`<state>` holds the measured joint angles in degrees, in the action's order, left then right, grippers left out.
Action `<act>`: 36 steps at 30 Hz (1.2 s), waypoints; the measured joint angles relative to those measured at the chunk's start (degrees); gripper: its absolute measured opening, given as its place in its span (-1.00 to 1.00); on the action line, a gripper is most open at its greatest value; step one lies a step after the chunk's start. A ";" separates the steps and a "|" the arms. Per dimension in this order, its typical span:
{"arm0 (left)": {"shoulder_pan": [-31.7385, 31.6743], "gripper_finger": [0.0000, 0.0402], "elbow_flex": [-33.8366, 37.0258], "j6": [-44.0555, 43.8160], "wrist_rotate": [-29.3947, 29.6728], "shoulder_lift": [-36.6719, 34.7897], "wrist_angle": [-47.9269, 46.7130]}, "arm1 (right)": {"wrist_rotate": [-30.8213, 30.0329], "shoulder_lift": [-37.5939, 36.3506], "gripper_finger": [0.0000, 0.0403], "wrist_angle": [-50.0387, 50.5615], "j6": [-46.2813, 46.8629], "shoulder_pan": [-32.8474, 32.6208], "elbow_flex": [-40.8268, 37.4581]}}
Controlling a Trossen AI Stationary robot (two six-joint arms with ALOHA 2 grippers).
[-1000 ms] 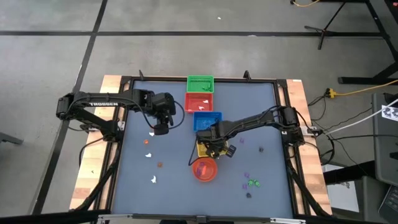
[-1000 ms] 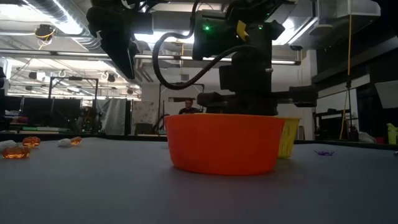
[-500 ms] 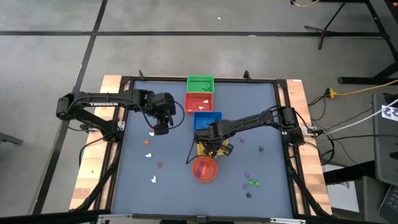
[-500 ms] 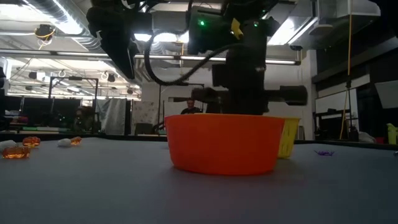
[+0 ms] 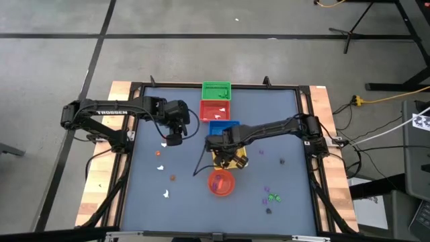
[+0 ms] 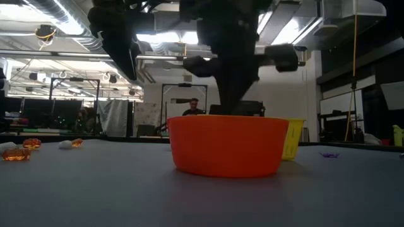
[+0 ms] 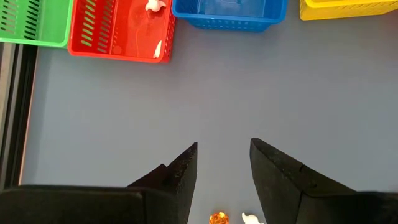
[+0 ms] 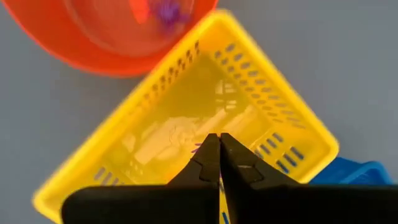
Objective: Sort Halloween decoration
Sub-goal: Put the purple spider toy into the orange bin
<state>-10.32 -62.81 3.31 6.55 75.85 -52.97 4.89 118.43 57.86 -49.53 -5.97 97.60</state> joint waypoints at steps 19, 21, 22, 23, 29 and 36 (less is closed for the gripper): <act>0.02 -0.34 -0.01 -0.17 0.00 0.00 0.02 | 1.43 -0.09 -1.00 -4.08 -3.37 -10.01 2.17; 0.02 -0.34 -0.02 -0.17 0.00 0.00 0.02 | 2.70 -0.09 -1.00 -4.57 -3.79 -10.30 2.17; 0.02 -0.34 -0.02 -0.17 0.00 0.00 0.02 | 3.44 -0.09 -1.00 -4.86 -4.59 -10.31 2.17; 0.02 -0.34 -0.02 -0.15 0.00 0.00 0.02 | 4.48 -0.11 -1.00 -5.28 -5.04 -10.31 2.17; 0.02 -0.34 -0.02 -0.24 0.00 0.00 0.02 | 8.44 -0.11 -0.95 -7.42 -6.26 -10.31 2.17; 0.02 -0.34 -0.02 -0.22 0.00 0.00 0.01 | 8.72 -0.11 -0.60 -8.40 -6.28 -10.28 2.17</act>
<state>-10.31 -62.83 3.09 6.55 75.85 -52.96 13.61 118.32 49.46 -55.81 -16.25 99.77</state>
